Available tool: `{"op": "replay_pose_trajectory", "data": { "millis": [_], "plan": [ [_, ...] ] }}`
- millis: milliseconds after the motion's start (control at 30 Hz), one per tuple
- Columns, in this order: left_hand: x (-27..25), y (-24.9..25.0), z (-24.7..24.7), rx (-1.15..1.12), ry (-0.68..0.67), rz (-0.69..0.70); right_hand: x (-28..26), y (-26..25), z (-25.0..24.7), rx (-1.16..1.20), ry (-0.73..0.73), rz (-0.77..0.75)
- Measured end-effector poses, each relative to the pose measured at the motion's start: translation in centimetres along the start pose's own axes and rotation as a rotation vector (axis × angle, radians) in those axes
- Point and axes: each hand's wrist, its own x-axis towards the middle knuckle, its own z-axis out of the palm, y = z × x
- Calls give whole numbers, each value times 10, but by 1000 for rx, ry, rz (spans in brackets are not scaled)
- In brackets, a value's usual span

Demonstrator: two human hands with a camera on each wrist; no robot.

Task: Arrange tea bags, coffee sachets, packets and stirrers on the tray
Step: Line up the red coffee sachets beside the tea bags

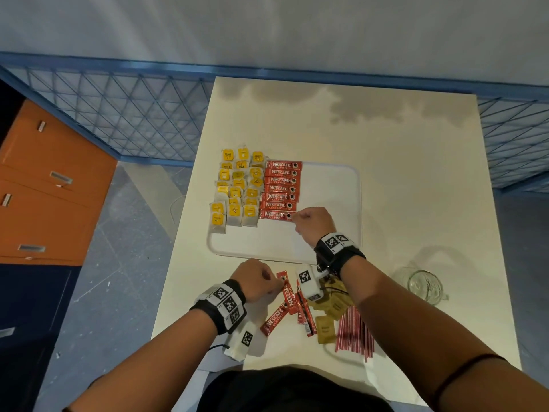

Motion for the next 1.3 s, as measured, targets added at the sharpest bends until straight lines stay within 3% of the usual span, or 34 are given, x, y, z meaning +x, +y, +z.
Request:
{"op": "replay_pose_trajectory", "data": {
  "millis": [433,833,1133,1300],
  "plan": [
    [11,19,12,112,70,-57,8,-3,12,-53,46,92],
    [13,19,12,72,64,-117,4,-7,5,-100,17,96],
    [6,6,13,-98,66,-93,-34,13,-13,-60,-71,-30],
    [-4,0,19,-220,73,-22,-70,31,-20,-188,-152,-106]
  ]
}}
